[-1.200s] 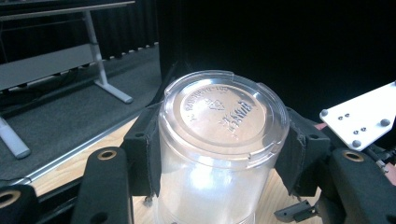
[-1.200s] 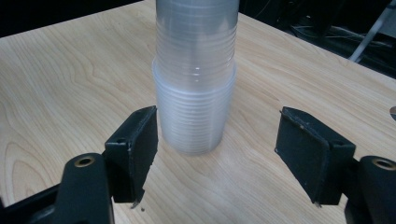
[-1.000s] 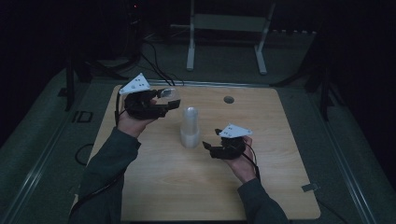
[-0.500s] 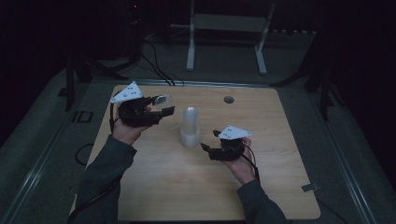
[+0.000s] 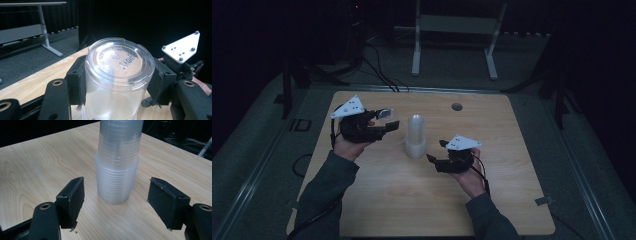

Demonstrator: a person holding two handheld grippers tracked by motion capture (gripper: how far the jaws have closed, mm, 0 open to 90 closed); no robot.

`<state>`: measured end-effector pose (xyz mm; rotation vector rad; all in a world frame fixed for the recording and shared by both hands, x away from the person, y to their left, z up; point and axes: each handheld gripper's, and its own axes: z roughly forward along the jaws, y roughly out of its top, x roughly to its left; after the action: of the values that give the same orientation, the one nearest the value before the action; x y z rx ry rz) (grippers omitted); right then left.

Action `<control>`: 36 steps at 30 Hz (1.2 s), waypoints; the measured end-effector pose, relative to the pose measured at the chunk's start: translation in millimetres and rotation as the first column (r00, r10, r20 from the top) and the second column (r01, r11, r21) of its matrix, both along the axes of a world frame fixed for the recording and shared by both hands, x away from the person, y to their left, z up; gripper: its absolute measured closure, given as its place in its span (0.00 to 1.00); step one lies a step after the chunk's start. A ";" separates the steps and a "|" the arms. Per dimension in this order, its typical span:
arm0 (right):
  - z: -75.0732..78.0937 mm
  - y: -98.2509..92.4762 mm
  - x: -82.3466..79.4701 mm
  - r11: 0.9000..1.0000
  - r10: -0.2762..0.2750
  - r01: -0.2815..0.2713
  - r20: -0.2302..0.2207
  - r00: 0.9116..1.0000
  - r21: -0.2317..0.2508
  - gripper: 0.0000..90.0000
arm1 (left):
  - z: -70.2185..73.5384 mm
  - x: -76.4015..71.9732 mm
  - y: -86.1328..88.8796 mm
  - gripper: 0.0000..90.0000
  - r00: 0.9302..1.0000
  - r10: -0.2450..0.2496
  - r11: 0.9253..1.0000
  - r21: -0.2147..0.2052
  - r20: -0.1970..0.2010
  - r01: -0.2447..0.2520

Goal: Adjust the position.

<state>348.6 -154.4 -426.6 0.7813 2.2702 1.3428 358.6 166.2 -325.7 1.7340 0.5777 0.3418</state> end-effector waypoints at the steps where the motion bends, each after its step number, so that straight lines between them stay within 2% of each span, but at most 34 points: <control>1: -0.2 -0.3 0.0 1.000 0.000 0.000 0.001 1.000 0.001 0.32 | -1.1 -0.4 -0.2 0.46 1.000 -0.003 1.000 0.002 0.001 0.003; 5: -0.7 -1.2 0.1 1.000 0.000 0.000 0.001 1.000 0.001 0.32 | -3.6 -1.1 -0.9 0.46 1.000 -0.007 1.000 0.002 0.000 0.007; 6: -0.5 -2.0 0.0 1.000 0.001 -0.001 -0.003 1.000 0.009 0.32 | -8.4 -1.7 -1.2 0.46 1.000 -0.015 1.000 0.002 -0.005 0.015; 10: 0.4 -3.0 0.5 1.000 0.005 -0.005 -0.006 1.000 0.028 0.32 | -12.9 -2.5 -1.1 0.46 1.000 -0.019 1.000 -0.001 -0.011 0.019; 36: 13.1 4.6 -1.5 0.998 0.027 -0.028 0.024 0.999 0.057 0.32 | -42.8 -6.1 -0.9 0.46 0.997 -0.057 0.996 -0.067 -0.054 0.054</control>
<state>347.1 -149.9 -413.5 0.7516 2.2412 1.4274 352.4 165.3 -368.5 1.6973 0.5735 0.2338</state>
